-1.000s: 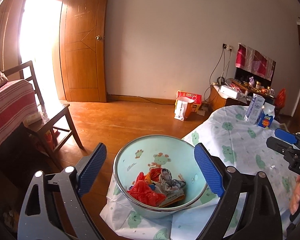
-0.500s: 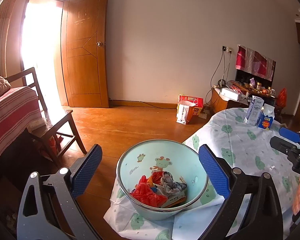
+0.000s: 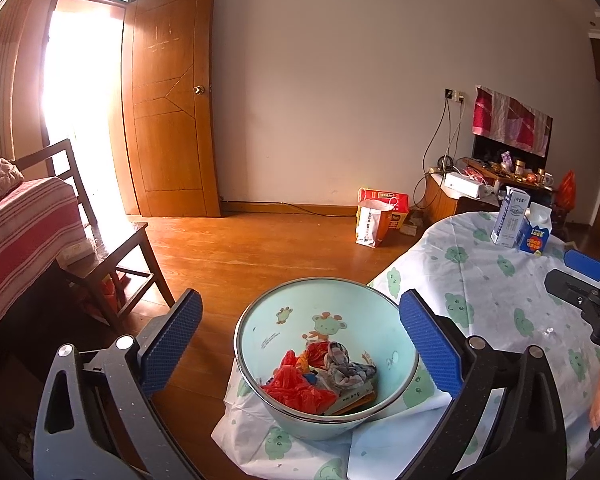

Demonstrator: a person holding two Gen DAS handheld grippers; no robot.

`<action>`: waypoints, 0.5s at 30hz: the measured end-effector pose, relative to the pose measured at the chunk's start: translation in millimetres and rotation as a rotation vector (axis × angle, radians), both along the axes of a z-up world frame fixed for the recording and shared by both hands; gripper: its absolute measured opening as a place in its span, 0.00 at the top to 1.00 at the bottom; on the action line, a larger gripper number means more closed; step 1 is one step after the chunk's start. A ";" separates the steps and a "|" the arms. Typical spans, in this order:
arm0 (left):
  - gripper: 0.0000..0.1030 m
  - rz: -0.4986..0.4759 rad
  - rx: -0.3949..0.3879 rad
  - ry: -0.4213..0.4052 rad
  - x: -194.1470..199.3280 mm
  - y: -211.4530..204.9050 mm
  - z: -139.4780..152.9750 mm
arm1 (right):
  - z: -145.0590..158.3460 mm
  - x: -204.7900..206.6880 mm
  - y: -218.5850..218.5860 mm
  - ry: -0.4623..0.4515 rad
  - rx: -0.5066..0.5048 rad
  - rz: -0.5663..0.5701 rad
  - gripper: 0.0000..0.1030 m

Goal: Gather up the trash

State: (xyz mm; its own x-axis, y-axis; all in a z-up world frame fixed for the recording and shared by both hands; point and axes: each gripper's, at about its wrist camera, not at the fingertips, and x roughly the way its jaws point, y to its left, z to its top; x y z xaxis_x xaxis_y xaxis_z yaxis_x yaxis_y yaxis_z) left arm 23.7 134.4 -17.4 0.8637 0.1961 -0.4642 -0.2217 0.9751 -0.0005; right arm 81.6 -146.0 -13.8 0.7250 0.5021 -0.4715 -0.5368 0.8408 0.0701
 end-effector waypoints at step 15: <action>0.06 0.011 0.016 0.015 4.2 -2.2 -4.3 | -2.3 -1.8 -0.6 0.006 0.004 -0.004 0.26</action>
State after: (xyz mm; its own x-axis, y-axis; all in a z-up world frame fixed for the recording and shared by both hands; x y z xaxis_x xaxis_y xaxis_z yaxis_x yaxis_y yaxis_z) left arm 27.9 132.2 -21.7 0.8542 0.2133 -0.4742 -0.2325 0.9724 0.0185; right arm 79.8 -146.6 -16.1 0.7238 0.5012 -0.4743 -0.5333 0.8425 0.0765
